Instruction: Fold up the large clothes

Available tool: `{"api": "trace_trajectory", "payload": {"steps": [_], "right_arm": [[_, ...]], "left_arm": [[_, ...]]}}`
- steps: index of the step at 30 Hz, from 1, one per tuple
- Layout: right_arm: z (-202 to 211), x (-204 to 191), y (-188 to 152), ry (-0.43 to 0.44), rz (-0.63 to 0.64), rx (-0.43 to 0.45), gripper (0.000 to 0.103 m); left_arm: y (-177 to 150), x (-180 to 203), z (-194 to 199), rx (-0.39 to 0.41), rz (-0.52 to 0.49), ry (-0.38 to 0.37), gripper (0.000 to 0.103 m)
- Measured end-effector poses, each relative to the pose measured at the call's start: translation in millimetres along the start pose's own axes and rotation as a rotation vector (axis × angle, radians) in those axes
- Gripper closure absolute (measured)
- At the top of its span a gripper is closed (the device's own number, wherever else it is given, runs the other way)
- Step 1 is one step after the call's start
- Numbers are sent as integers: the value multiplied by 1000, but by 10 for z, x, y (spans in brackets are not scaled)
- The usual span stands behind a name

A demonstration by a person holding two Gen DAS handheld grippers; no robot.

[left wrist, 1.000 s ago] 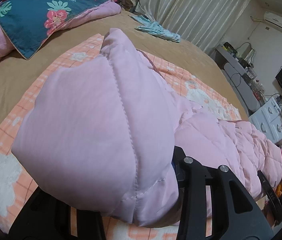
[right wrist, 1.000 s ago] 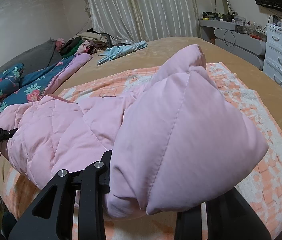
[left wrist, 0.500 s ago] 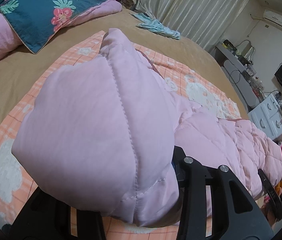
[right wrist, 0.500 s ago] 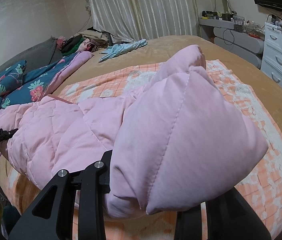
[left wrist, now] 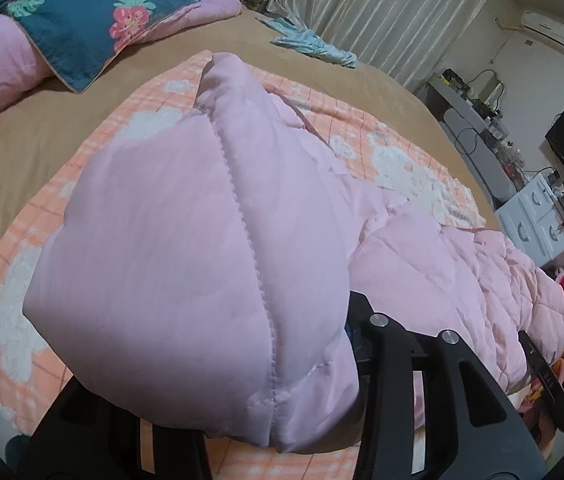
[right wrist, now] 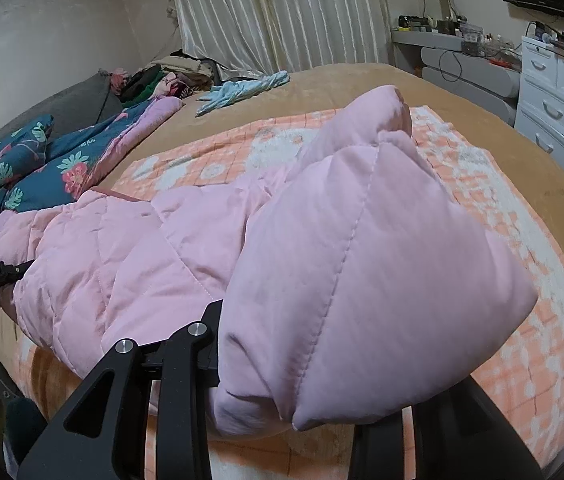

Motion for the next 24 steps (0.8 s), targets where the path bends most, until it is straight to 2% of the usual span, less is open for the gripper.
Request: {"api": "trace_trajectory", "payload": {"steps": [15,24], "right_arm": [[-305,180,-227,-21,-119,-85,63],[-502,326,-362,-34,-199,-128,50]], "left_arm": [[-198,-138,-192,-36,1,36,63],[-257,-172,-266,-45,3,44,58]]}}
Point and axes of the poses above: each gripper's, at about its wrist camera, not at the fingertips, and z roughly against the way its jaws point, x to its right, y to its top, the point moved 2 cm from there along -z, roughly the way its jaws point, and after that the axes turned 4 degrees about x, right-handed, at the moved point
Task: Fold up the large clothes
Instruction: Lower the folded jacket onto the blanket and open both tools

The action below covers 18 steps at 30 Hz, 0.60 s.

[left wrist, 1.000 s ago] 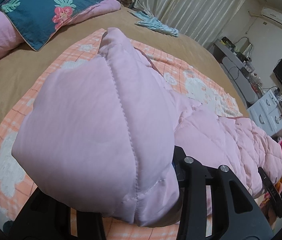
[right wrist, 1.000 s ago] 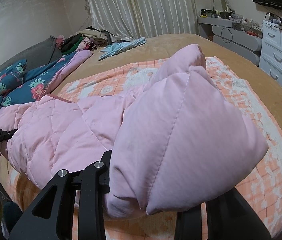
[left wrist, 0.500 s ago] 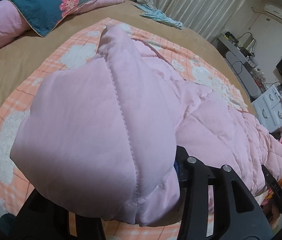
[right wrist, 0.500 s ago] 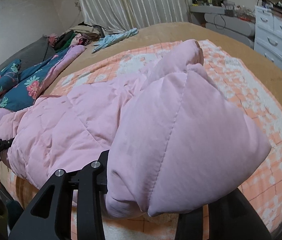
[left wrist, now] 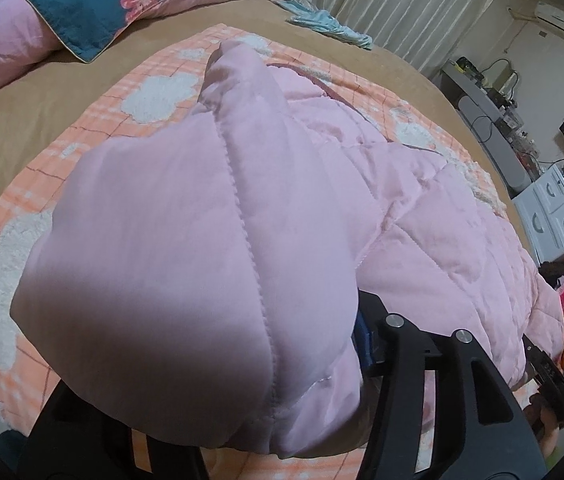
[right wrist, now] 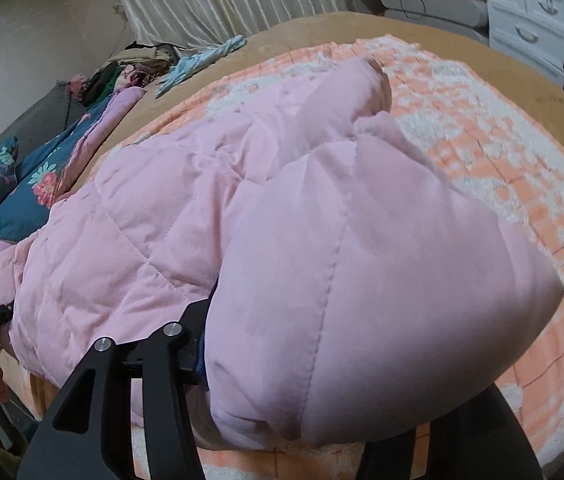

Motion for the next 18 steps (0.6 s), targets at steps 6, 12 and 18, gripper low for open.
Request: {"api": "trace_trajectory", "payload": {"steps": [6,12,18], "right_arm": [[46,132,-26,4,-71,-29,23],[286,225,-142,-8,-76,-9,7],[748,224,-194,-33,-43,77,4]], "left_arm": [[-31,-22,28,-3,15,-3,51],[-72,-76,155,-8,15,8,30],[-182,-72,454,28,-43,22,16]]}}
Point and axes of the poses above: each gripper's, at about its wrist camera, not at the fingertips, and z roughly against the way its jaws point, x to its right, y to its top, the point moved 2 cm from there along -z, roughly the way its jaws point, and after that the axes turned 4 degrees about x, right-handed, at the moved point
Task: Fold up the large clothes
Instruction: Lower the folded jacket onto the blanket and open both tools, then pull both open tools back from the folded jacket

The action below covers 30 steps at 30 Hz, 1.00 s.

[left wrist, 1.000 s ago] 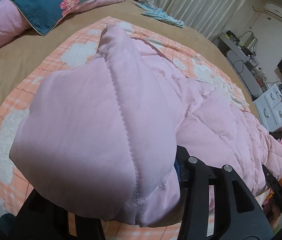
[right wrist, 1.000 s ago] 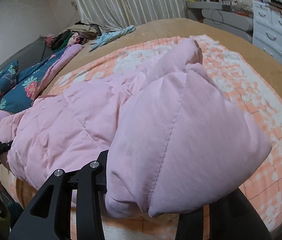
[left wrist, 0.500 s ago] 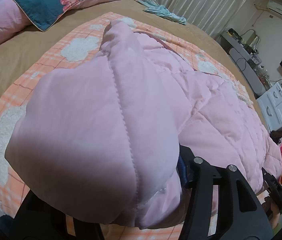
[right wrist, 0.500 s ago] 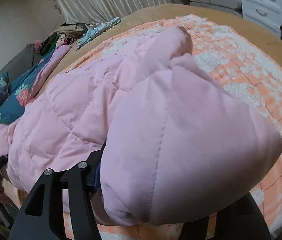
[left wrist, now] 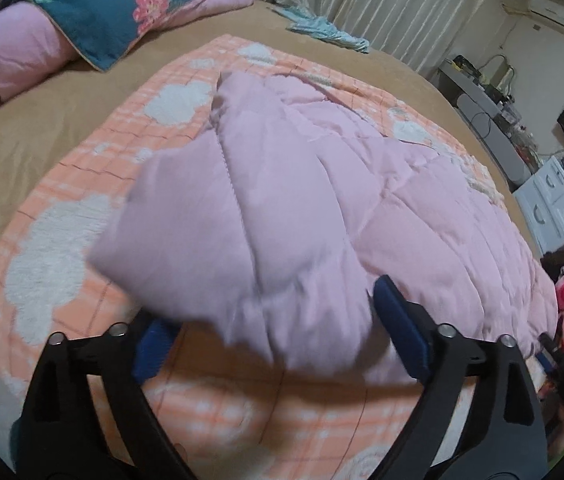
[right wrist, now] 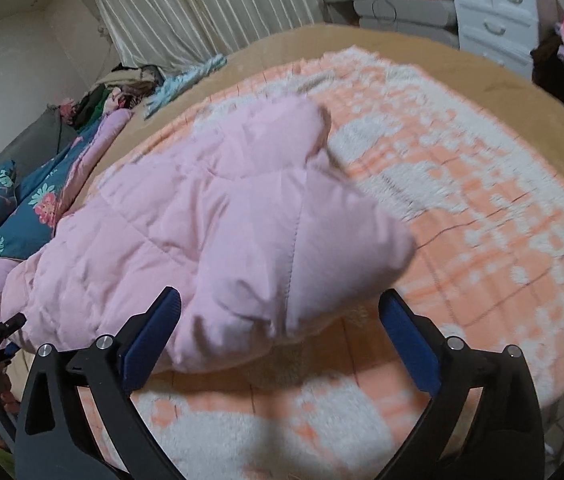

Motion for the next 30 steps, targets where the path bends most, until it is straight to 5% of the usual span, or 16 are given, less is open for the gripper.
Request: {"api": "trace_trajectory", "payload": {"steps": [13,30], "right_arm": [[712,-463,-70,33,193,123,4],[1368,-1082,-414,62,388,241,4]], "left_arm": [[-76,268,795,147,-103,-24,9],[-528,711,1225,226,-204,-93,9]]}}
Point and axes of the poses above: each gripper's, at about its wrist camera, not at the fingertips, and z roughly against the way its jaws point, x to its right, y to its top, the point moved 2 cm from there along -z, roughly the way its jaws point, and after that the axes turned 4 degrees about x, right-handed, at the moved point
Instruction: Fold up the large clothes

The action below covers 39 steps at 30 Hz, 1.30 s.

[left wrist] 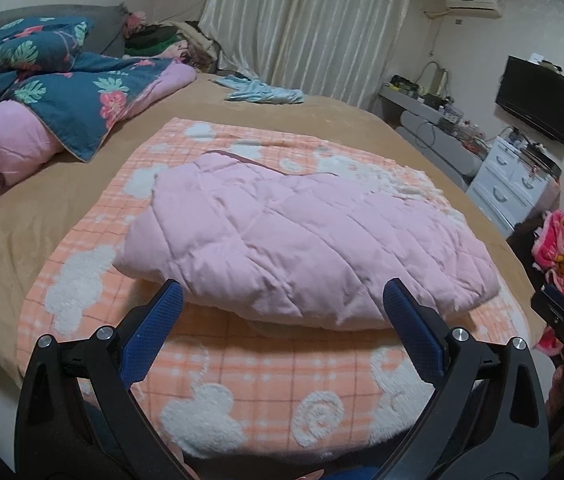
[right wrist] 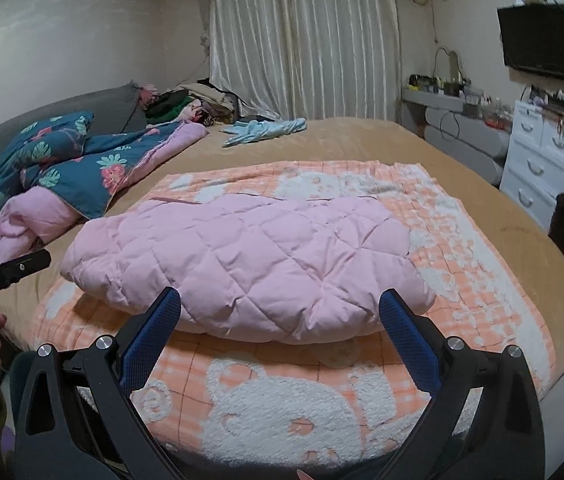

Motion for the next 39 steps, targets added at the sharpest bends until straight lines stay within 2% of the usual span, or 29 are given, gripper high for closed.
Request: {"api": "trace_trajectory", "payload": {"steps": [6,13,17,39], "right_arm": [[75,-142,-132,7,38,2,4],[6,-195,-337,34,25,-63,4],[-40,-237,-376,58,18,-85,4],[-58,-261,-356,75,20,-82,4]], "left_arm": [[-264,163,20,-18,-21,-31,9],[-403,240,28,-19,-50,-40,9],[-419,270,7,-28,-55,-44,9],[-381,224,21,-31,-58,-17,9]]}}
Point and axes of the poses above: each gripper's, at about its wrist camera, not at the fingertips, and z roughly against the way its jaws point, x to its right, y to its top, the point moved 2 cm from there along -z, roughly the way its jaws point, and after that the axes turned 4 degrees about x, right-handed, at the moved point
